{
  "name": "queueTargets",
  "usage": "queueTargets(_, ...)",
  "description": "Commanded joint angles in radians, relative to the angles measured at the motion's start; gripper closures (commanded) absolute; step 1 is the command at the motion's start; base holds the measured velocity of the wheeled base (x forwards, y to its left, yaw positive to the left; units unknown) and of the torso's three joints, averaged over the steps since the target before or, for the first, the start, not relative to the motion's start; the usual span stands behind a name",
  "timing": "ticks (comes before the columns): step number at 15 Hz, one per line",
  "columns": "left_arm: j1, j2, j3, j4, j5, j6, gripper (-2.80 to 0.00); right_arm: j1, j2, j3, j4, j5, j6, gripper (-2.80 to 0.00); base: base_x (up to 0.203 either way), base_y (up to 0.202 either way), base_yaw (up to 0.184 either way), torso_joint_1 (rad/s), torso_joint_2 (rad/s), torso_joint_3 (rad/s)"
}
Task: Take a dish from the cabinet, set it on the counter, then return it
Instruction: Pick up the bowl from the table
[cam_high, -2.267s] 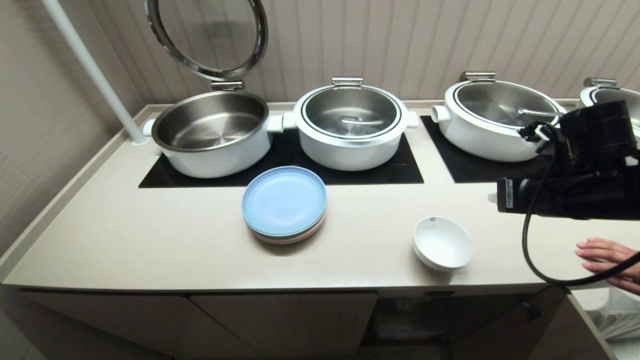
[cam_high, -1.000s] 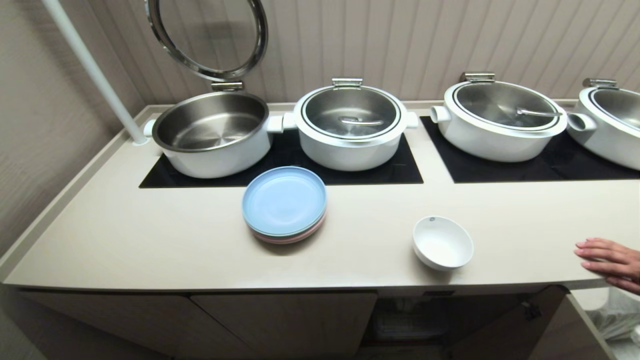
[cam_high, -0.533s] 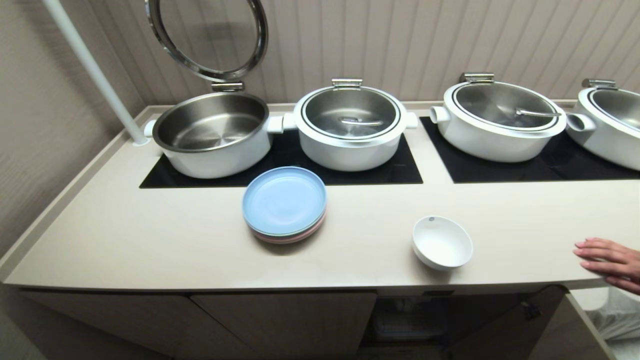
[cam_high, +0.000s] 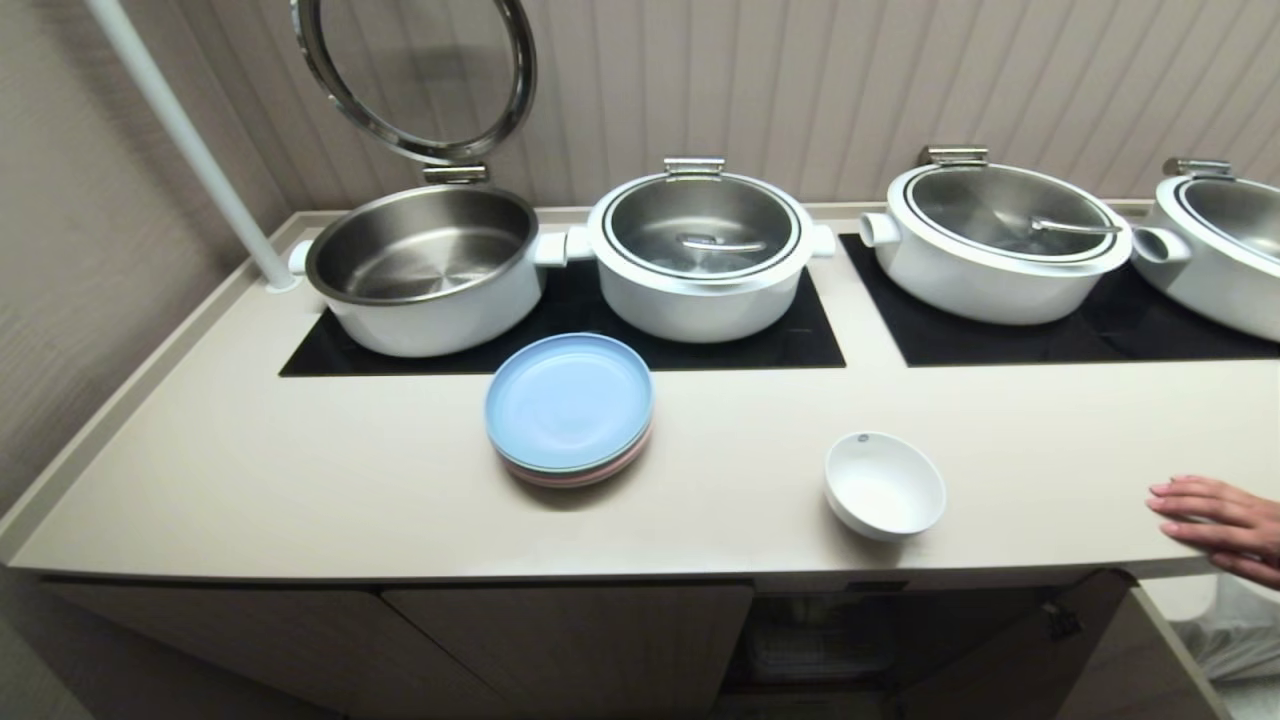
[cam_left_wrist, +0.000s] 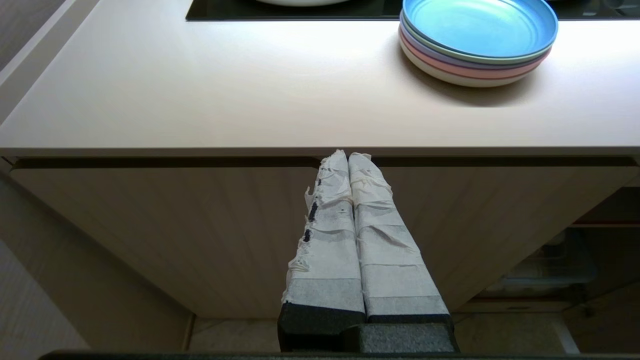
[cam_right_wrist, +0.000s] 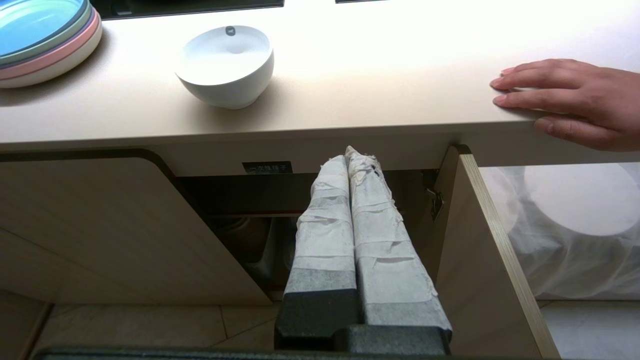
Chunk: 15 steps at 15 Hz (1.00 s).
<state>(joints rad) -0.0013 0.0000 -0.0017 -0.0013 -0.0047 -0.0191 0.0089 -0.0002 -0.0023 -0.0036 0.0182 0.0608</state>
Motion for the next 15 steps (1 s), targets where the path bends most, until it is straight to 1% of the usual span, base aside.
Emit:
queueTargets(1,0.0,0.0,0.0,0.0,0.0,-0.001,0.0,0.0,0.0,-0.001,-0.001,0.0,0.001,0.0,0.0,0.0,0.0,0.0,0.0,0.0)
queueTargets(15,0.0,0.0,0.0,0.0,-0.001,-0.001,0.0,0.0,0.0,-0.001,-0.003,-0.001,-0.002,0.0,0.0,0.0,0.0,0.0,0.0,0.0)
